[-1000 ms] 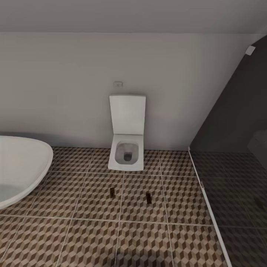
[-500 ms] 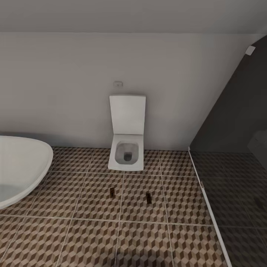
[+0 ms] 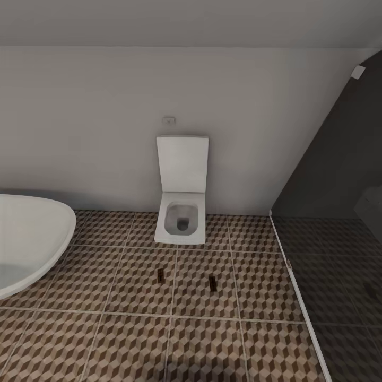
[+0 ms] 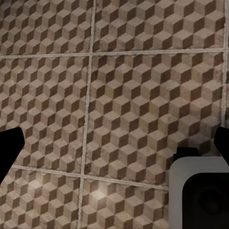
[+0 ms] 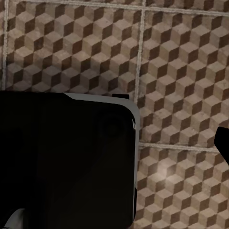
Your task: Take the four mousetraps from the cabinet in the bathroom and place them on the bathroom floor. Make sure all four end up on the same floor surface, and ensure that at least two of them are either under or directly next to the same bathroom sink.
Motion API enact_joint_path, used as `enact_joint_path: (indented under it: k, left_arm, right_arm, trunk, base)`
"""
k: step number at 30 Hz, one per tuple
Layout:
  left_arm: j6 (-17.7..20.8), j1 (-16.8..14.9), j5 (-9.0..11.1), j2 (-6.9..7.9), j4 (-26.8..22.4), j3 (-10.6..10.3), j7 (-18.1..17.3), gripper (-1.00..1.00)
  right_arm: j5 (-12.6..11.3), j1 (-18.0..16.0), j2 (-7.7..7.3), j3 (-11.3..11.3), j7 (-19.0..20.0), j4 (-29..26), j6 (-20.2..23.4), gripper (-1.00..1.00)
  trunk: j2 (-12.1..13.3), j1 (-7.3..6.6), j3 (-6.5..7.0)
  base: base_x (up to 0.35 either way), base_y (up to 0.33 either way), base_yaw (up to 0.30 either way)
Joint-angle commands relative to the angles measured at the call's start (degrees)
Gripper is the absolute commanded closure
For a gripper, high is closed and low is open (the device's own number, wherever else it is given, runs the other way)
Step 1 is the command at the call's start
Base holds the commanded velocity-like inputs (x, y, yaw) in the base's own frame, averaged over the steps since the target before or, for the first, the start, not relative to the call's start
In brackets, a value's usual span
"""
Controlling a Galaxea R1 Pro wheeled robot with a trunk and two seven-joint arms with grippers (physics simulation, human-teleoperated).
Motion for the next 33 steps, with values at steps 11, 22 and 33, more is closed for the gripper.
enact_joint_path:
  k: [11,22,33]
  left_arm:
    - [-0.25,-0.07,0.15,-0.02,0.18,-0.49,0.25,-1.0]
    - [-0.25,-0.07,0.15,-0.05,0.18,-0.49,0.25,-1.0]
    - [-0.25,-0.07,0.15,-0.02,0.18,-0.49,0.25,-1.0]
  right_arm:
    - [-0.22,-0.03,-0.02,0.18,0.22,0.05,-0.19,-1.0]
    - [-0.22,-0.03,-0.02,0.17,0.22,0.04,-0.19,-1.0]
    - [-0.22,-0.03,-0.02,0.17,0.22,0.05,-0.19,-1.0]
  trunk:
    - [-0.09,0.03,-0.08]
    - [-0.09,0.03,-0.08]
    - [-0.09,0.03,-0.08]
  base:
    - [0.0,0.0,0.0]
    - [0.0,0.0,0.0]
    - [0.0,0.0,0.0]
